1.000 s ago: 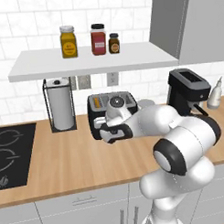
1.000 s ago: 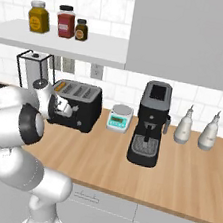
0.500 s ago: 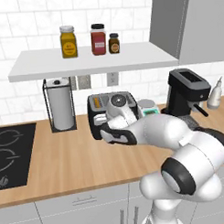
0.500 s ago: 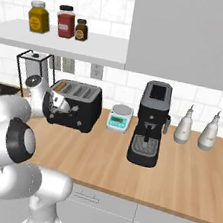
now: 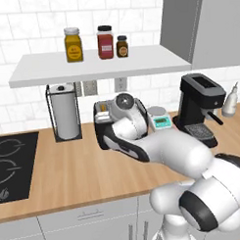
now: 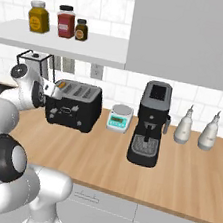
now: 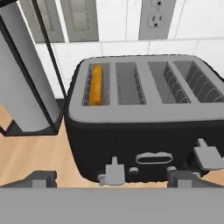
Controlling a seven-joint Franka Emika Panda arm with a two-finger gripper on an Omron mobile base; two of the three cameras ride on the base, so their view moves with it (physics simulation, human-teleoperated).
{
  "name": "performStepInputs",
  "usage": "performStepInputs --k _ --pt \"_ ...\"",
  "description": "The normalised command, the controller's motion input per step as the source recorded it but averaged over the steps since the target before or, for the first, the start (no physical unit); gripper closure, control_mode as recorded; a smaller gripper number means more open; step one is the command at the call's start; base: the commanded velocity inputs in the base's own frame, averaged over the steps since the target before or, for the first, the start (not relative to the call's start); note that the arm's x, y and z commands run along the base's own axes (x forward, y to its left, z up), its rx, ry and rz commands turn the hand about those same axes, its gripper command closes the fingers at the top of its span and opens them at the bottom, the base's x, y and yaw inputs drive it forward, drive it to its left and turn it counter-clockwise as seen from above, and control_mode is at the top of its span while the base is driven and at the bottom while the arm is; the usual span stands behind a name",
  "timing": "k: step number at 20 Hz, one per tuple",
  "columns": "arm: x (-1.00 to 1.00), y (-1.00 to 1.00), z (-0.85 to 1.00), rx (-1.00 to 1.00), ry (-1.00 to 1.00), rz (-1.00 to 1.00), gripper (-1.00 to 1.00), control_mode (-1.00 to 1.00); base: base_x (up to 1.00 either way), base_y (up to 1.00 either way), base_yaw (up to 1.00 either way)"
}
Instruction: Start the toaster. Once the lever pops up, take the bread to the plate on the dining counter.
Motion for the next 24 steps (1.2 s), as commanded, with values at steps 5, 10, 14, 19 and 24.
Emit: performStepInputs --k 5,10,14,19,24 --pt "0.03 0.31 0.27 0.0 -0.12 0.0 -1.0 -1.0 0.0 0.0 0.0" --pt "0.37 0.02 -0.01 0.0 0.01 0.0 -1.0 -1.0 0.0 0.0 0.0" --pt "0.45 0.0 0.0 0.0 0.01 0.0 -1.0 -1.0 0.0 0.0 0.0" --pt "0.4 0.0 0.0 0.0 0.0 0.0 -1.0 -1.0 0.0 0.0 0.0" --pt "0.26 0.0 -0.12 0.0 0.0 0.0 -1.0 -1.0 0.0 0.0 0.0"
